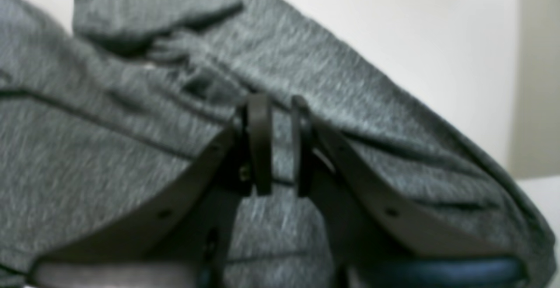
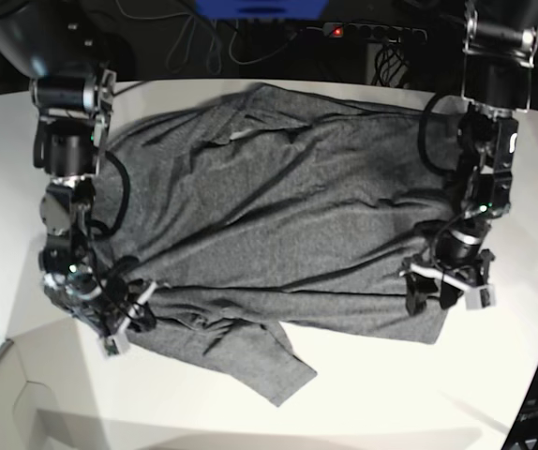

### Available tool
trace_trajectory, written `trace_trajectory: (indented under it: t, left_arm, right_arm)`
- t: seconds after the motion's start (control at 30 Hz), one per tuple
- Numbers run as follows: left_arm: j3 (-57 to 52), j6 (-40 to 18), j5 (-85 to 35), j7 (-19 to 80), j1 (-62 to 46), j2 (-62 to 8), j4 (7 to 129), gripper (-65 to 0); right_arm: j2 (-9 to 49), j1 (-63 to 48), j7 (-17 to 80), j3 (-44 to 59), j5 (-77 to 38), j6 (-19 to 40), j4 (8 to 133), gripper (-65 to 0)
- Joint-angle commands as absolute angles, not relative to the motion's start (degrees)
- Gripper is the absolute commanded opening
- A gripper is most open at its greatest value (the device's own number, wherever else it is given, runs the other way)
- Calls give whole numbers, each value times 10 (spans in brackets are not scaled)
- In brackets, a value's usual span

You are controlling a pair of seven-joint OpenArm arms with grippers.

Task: Layout the t-shirt on the table in an organized manner, then fold the t-shirt properly
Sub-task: 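Regrasp the shirt sides with both grippers and stretch the body flat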

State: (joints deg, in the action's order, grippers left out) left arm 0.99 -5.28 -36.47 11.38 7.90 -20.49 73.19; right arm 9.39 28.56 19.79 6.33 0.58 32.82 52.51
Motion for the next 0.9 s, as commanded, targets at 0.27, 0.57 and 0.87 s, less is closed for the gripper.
trace_trajectory:
  t: [0.27,0.57,0.87]
  left_arm:
    - [12,-59,-359,155,-21,-188,789,-281]
    - [8,-59,-360,156,-37,-215,713,-282]
    - [8,-59,-360,155,-47,-224,684,-282]
  right_arm:
    - [89,393,156,65,0,333,330,-581]
    - [92,395,-15,64,1,328,217,-580]
    - [102,393,-121,30,44,169,180,-580]
